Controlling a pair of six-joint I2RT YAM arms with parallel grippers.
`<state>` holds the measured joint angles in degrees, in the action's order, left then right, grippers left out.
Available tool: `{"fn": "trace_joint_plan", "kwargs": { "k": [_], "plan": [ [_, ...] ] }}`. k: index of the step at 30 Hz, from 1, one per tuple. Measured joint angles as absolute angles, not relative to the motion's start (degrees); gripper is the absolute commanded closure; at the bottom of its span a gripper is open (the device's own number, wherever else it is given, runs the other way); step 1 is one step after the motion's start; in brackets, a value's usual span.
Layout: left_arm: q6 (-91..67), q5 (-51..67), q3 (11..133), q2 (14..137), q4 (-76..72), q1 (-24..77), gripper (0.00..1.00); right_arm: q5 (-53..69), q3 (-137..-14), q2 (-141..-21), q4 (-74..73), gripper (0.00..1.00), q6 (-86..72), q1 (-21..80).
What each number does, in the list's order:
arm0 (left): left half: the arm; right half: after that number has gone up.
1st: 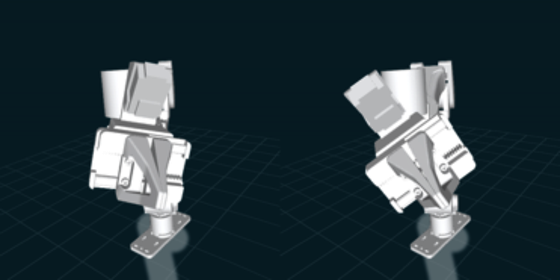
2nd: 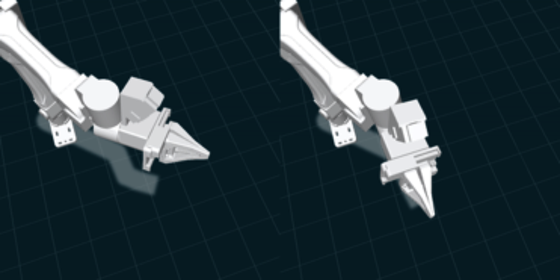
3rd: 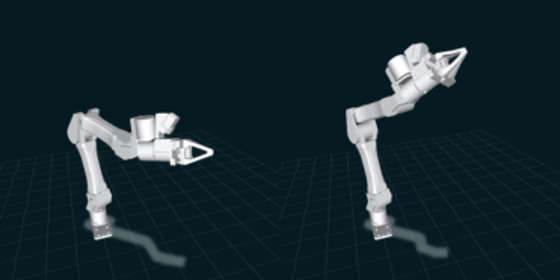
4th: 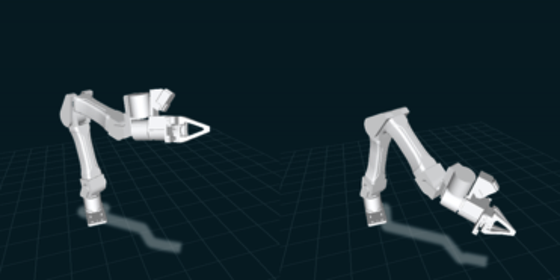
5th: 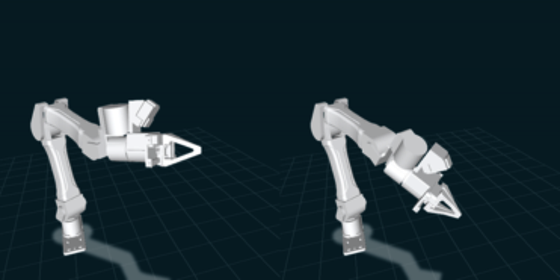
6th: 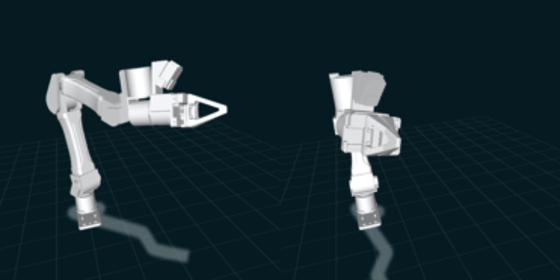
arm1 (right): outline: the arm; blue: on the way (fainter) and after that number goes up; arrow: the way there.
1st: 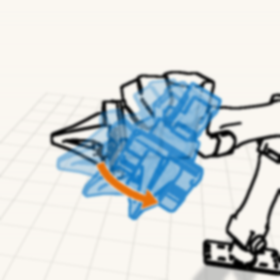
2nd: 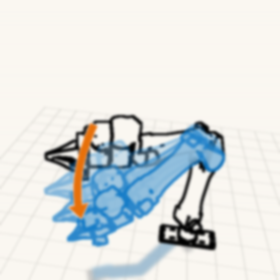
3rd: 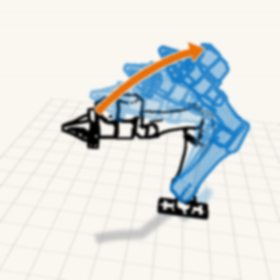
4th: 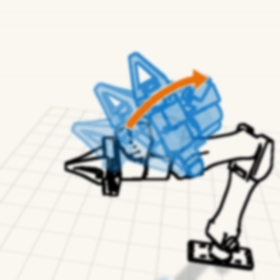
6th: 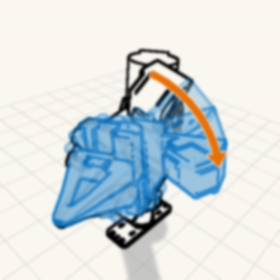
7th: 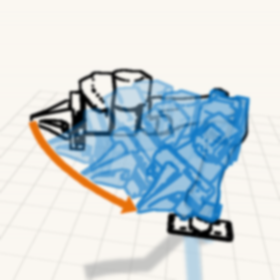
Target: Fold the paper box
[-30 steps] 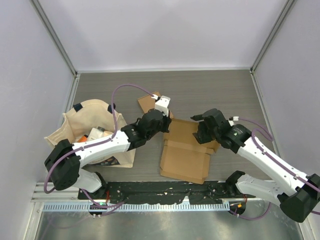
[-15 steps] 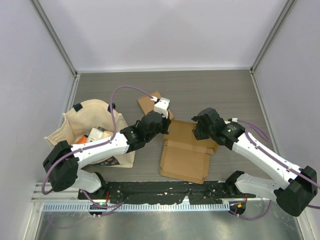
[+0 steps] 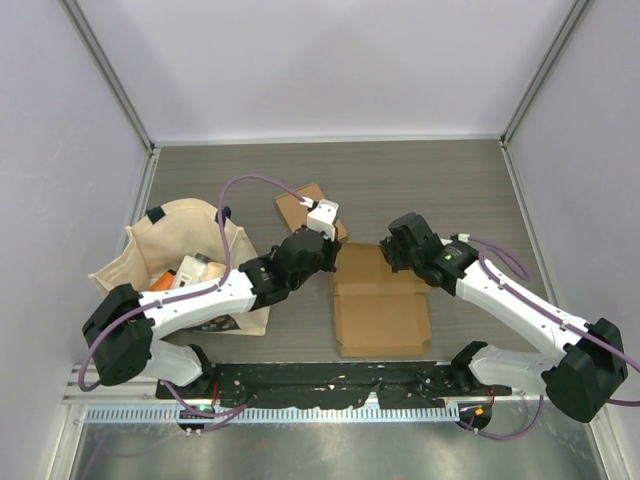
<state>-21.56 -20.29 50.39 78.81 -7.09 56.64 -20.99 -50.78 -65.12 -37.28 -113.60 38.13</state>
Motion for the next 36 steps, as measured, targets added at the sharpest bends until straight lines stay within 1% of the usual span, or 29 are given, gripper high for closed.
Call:
{"fn": "trace_joint_plan", "kwargs": {
  "k": [2, 3, 5, 7, 11, 16, 20, 23, 29, 30, 33, 36],
  "plan": [
    [-21.5, -20.4, 50.1, 78.6, -7.0, 56.7, 0.66, -21.4, -50.2, -65.3, -35.8, 0.99, -113.8, 38.1],
    [-21.7, -20.4, 49.9, 78.4, -7.0, 56.7, 0.55, -21.6, -50.0, -65.3, -35.3, 0.99, -113.7, 38.1],
    [-22.3, -20.4, 49.3, 77.4, -7.1, 56.7, 0.52, -22.5, -49.1, -65.2, -33.5, 0.99, -112.9, 38.2],
    [-23.0, -20.4, 48.5, 75.6, -6.7, 56.7, 0.51, -23.1, -46.9, -64.4, -30.0, 0.99, -111.2, 38.2],
    [-24.5, -20.1, 47.9, 71.4, -5.2, 56.7, 0.56, -24.5, -39.0, -59.0, -23.4, 0.99, -107.5, 38.2],
    [-26.4, -20.2, 47.3, 66.8, -3.9, 56.6, 0.50, -25.7, -30.6, -52.6, -15.3, 0.99, -101.6, 38.2],
    [-27.2, -19.8, 45.9, 67.4, -3.5, 56.5, 0.52, -27.0, -24.8, -47.9, -5.3, 0.99, -93.3, 38.2],
    [-28.2, -19.8, 44.1, 67.9, -2.7, 56.5, 0.52, -27.4, -20.8, -45.5, 2.6, 0.99, -87.7, 38.2],
    [-29.2, -20.0, 43.2, 67.9, -1.2, 55.7, 0.51, -27.9, -19.6, -47.0, 13.8, 0.99, -80.8, 37.7],
    [-29.4, -19.9, 43.2, 67.9, -1.0, 55.3, 0.51, -27.8, -19.4, -47.5, 15.6, 0.99, -80.6, 37.5],
    [-29.7, -19.8, 43.2, 68.0, -0.4, 54.2, 0.56, -26.8, -17.5, -49.6, 21.0, 0.99, -81.0, 36.2],
    [-29.8, -19.1, 43.2, 68.6, -0.1, 52.8, 0.55, -25.4, -14.5, -51.4, 24.9, 0.99, -82.1, 34.4]
  ]
}}
